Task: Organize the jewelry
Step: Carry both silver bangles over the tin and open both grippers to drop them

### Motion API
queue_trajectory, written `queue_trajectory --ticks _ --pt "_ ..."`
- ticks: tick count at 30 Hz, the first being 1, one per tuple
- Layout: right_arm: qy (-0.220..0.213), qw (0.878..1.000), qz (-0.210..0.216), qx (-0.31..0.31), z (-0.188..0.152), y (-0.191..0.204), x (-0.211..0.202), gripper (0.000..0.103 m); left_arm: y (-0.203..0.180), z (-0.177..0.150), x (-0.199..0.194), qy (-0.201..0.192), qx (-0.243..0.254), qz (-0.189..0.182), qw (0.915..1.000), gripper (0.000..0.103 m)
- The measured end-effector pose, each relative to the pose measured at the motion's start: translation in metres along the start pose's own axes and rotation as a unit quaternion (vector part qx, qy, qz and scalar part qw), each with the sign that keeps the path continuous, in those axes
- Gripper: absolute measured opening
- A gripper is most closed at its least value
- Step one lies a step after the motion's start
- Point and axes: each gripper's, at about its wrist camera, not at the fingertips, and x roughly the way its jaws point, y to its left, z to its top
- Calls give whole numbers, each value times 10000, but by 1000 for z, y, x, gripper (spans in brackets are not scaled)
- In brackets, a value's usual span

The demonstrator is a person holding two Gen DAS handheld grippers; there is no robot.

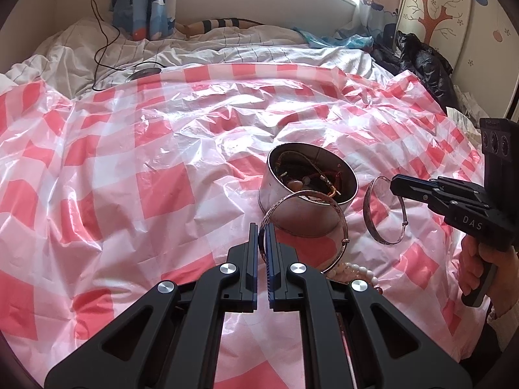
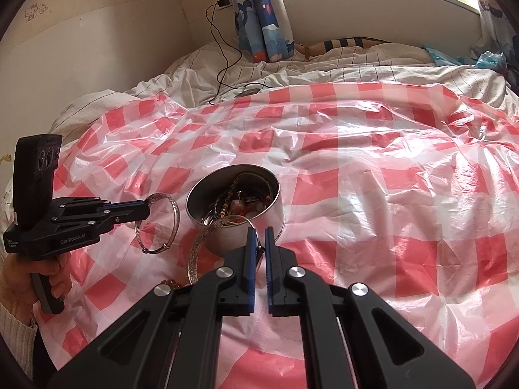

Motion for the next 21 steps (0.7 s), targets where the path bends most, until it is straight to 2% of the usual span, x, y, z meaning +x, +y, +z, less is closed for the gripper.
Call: queue_trajectory --ticks 9,15,21 --pt "-274 9993 55 239 8 -10 -10 6 -12 32 2 -207 -26 -31 9998 5" --pt "-354 9984 143 422 10 -17 -15 6 -26 52 20 -67 121 35 9999 5" --pt "-410 9976 175 533 12 -23 -18 6 -45 72 44 270 623 254 9974 6"
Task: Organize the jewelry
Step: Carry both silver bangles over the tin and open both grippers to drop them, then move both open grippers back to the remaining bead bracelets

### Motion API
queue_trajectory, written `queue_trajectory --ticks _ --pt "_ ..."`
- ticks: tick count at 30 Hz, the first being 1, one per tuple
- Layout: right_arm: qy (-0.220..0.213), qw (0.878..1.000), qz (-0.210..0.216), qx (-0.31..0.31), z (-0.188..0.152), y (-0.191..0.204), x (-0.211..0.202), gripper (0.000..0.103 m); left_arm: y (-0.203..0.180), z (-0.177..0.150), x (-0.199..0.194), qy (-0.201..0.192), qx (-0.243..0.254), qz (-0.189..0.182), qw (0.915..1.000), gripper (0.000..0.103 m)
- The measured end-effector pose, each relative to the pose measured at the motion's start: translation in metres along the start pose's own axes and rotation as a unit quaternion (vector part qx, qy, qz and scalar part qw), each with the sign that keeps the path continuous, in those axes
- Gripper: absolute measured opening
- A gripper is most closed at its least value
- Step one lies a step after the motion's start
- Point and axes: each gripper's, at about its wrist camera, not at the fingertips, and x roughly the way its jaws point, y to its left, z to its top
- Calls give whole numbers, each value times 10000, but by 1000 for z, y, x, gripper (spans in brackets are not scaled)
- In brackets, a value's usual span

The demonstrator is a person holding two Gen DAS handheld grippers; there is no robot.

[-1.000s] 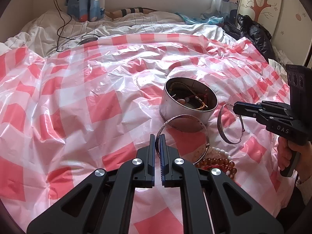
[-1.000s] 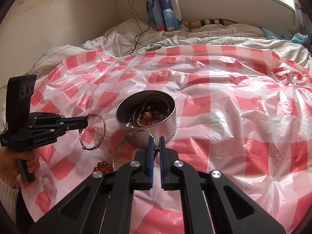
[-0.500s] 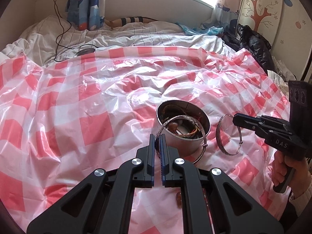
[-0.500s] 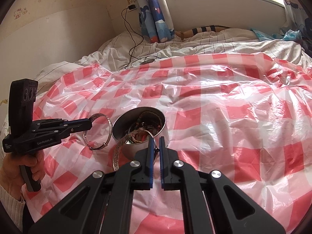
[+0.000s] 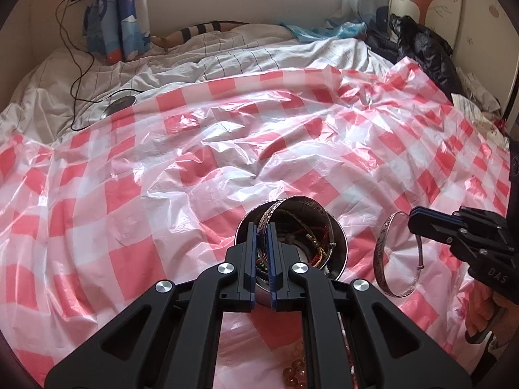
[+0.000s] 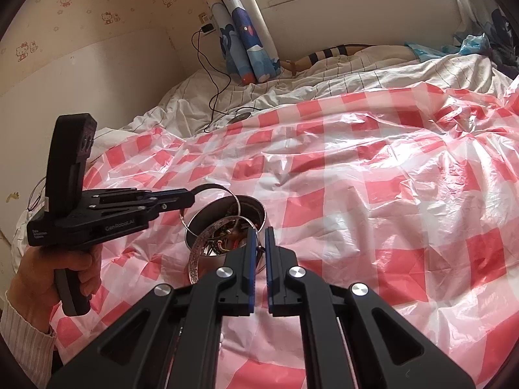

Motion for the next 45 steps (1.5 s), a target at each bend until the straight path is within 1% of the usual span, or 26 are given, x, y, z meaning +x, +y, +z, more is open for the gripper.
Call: queue_trajectory --ticks 2,4,5,7,9,10,11,13,18,21,24,25,26,27,28,29,30,32,33,34,36,38,39,41,43,45 --pt "-10 10000 -8 17 0 -1 -1 6 -6 3 12 258 213 5 9994 7" --pt "3 10000 -8 19 0 -1 0 6 -12 1 20 462 426 159 9979 8" --pt "3 10000 -13 8 0 -1 0 6 -14 -1 21 485 480 203 9975 8" --pt "18 10000 -37 -43 0 1 1 6 -12 -5 12 374 399 184 9983 9" --pt "48 9998 -108 -141 1 5 5 6 -6 -13 -4 132 223 267 9993 16" --pt "74 9998 -92 -139 2 5 8 6 -2 -18 -14 -21 84 264 9996 24" --pt "97 9998 -70 -132 4 6 12 6 3 -24 -23 -136 -55 273 9995 35" --pt "115 9996 -97 -242 9 12 21 6 11 -38 -38 -301 -324 268 9987 41" --pt "183 9990 -74 -403 28 32 57 6 31 -72 -52 -488 -813 241 9952 43" --pt "347 9971 -286 -615 30 44 81 6 45 -79 -48 -446 -1110 256 9925 45" --pt "841 9916 -484 -860 21 49 107 7 49 -78 -51 -538 -1135 282 9917 49" --pt "891 9895 -596 -968 18 50 110 7 48 -78 -52 -575 -1120 313 9916 53" --pt "832 9888 -670 -1038 16 51 107 8 48 -78 -53 -604 -1105 302 9916 54" --pt "708 9892 -722 -1064 16 51 99 14 48 -78 -53 -608 -1103 270 9917 54" --pt "519 9897 -777 -1081 17 52 87 29 47 -78 -52 -590 -1107 252 9918 54" --pt "326 9899 -824 -1106 19 52 72 35 47 -78 -50 -564 -1100 251 9920 55" --pt "221 9897 -830 -1145 18 52 57 38 46 -79 -49 -532 -1086 263 9923 55" --pt "202 9894 -751 -1223 10 54 31 38 44 -79 -45 -464 -1055 291 9929 55" --pt "262 9891 -688 -1279 2 55 21 41 42 -80 -43 -417 -1031 214 9936 55" --pt "337 9886 -626 -1330 -8 55 14 45 39 -80 -41 -342 -964 18 9948 55" --pt "456 9889 -563 -1300 -30 49 5 45 30 -81 -36 -169 -689 -300 9970 55" --pt "733 9913 -440 -1001 -42 38 11 44 19 -84 -34 -34 -398 -596 9974 55" --pt "843 9924 -303 -839 -41 37 15 42 14 -86 -33 43 -263 -758 9968 55" --pt "795 9942 97 -722 -34 40 15 41 5 -93 -33 204 -19 -970 9951 55" --pt "736 9939 79 -821 -31 44 14 41 2 -101 -31 330 73 -1143 9929 55" --pt "725 9946 48 -745 -31 41 13 41 -1 -108 -28 453 127 -1341 9899 55"
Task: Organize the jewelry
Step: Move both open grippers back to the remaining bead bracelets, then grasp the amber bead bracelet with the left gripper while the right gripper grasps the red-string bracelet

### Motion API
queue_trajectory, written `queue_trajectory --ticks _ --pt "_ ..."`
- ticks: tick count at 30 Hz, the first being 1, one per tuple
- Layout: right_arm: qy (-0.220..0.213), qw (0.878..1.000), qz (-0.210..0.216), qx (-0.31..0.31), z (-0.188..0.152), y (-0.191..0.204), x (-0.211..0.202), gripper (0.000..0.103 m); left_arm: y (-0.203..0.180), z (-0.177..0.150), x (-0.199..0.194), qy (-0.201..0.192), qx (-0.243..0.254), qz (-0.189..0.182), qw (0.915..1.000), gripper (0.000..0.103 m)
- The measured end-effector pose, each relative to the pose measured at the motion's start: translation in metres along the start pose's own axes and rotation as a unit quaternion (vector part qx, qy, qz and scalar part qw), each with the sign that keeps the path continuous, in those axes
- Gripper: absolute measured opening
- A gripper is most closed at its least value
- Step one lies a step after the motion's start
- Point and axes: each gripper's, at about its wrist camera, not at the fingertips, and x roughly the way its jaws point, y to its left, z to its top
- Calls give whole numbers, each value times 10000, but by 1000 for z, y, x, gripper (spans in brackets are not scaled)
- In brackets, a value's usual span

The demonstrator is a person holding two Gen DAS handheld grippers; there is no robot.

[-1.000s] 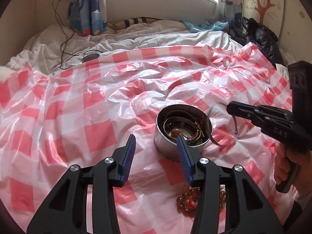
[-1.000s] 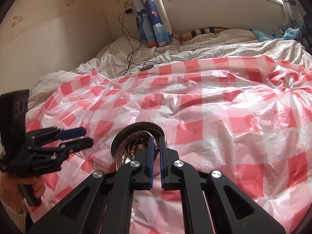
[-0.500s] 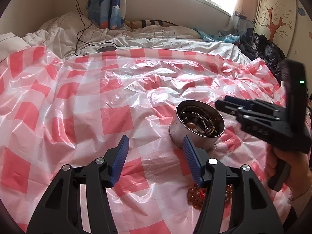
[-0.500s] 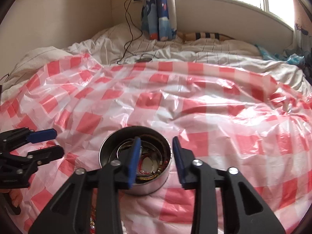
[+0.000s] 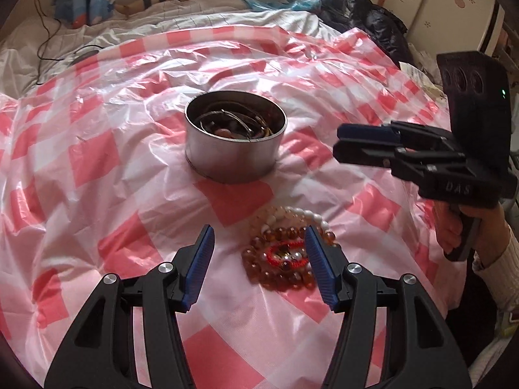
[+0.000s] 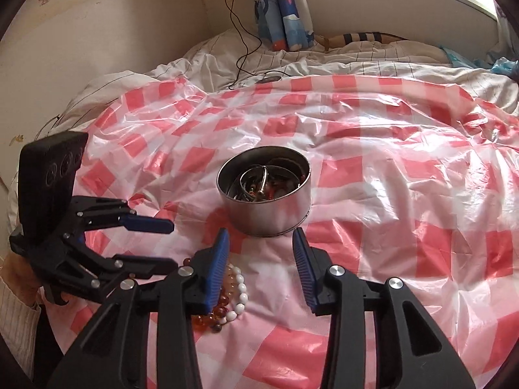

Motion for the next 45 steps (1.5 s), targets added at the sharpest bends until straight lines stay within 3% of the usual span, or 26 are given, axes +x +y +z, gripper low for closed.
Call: queue_trajectory --ticks 8,12,18,20,25,28,34,39,41,45 --pt "38 9998 19 170 1 -6 5 41 10 -3 20 123 -274 -534 9981 55" --pt "20 9999 22 163 2 -6 5 41 13 -7 33 423 -564 -893 9935 55" --pt "20 9999 30 167 2 -6 4 42 22 -13 28 353 -1002 -1383 9847 55" --pt "33 9999 36 147 3 -6 4 42 25 -14 27 301 -1114 -1466 9824 46" --pt "51 9999 40 138 3 -4 5 42 25 -15 29 487 -1107 -1305 9840 23" --pt "58 9999 46 133 2 -4 5 42 24 -15 28 475 -1085 -1260 9849 17" --pt "107 9999 64 96 1 -2 9 42 21 -12 6 68 -1019 -1473 9838 15" --pt "252 9989 395 -92 -1 7 13 42 34 -16 -8 -56 -1135 -1252 9856 15" --pt "333 9955 793 -409 -4 21 14 42 39 -16 -11 -95 -1187 -1238 9851 15" --pt "346 9819 1061 -1531 -19 68 17 42 41 -17 -12 -49 -1180 -1230 9854 15"
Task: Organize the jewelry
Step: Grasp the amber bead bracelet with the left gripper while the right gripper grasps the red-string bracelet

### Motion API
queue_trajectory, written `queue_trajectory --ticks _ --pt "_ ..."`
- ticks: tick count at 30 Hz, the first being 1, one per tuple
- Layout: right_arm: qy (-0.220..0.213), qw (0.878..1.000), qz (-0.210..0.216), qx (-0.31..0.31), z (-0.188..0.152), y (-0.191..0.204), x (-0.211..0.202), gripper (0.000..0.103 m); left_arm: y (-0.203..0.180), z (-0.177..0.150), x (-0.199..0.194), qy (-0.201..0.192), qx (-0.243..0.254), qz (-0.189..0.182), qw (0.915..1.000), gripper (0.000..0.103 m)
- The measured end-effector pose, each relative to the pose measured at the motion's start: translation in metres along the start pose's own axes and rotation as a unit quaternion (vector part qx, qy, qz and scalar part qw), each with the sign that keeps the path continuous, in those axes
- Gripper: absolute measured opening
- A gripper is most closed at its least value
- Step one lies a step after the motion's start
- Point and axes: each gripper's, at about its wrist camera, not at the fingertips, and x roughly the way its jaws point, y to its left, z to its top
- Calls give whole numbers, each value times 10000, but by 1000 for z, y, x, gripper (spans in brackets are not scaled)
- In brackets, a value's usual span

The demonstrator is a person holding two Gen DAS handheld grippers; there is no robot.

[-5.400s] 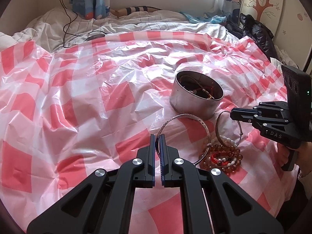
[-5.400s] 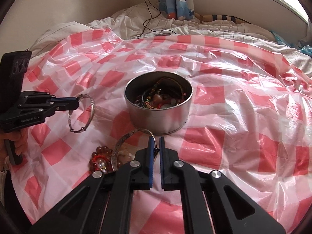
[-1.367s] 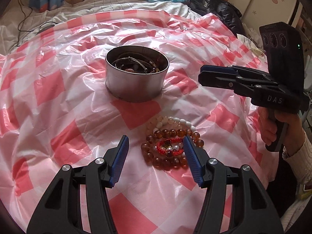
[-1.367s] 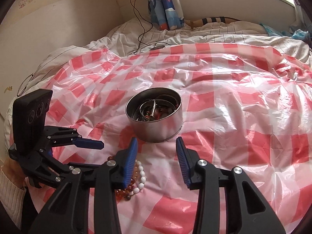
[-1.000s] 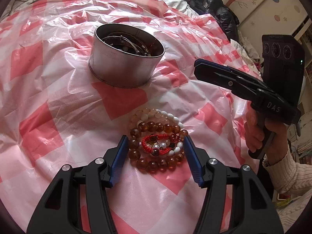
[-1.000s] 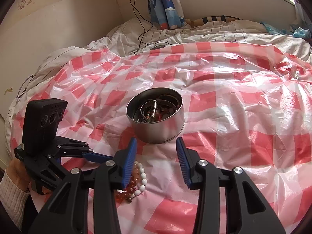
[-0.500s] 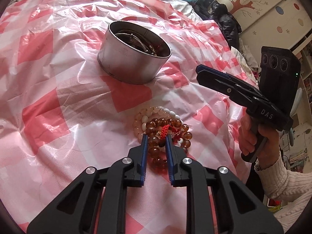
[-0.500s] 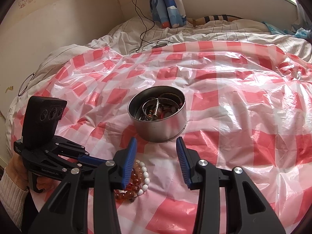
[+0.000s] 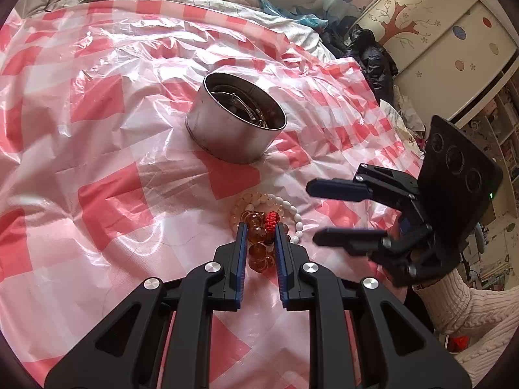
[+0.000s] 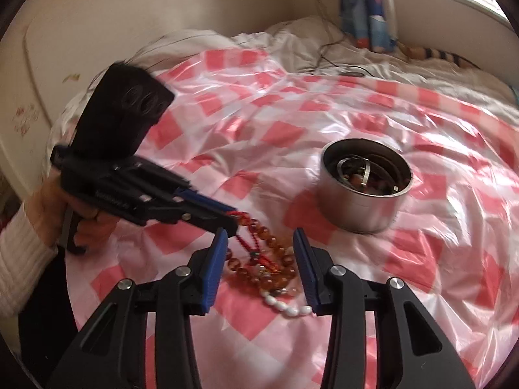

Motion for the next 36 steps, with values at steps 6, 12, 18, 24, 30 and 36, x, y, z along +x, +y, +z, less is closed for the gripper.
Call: queue_trajectory --ticks 6,12,18,24,30,36 --pt "232 9986 -168 -454 -5 18 22 22 -2 1 2 30 71 46 10000 15" --pt "296 9984 -299 -384 -8 11 20 1 2 -1 3 71 -2 18 10000 15" --pt "313 9993 -193 -118 -5 -5 13 1 6 -2 6 141 -69 63 9999 15" --pt "436 9986 -167 -255 -7 3 21 1 6 -2 7 157 -63 71 9998 15" --pt "131 9985 -106 -518 -10 16 16 67 6 -1 9 178 -88 120 9997 15" --pt "379 9981 -76 -481 -9 13 27 47 11 0 3 54 -212 187 9996 15"
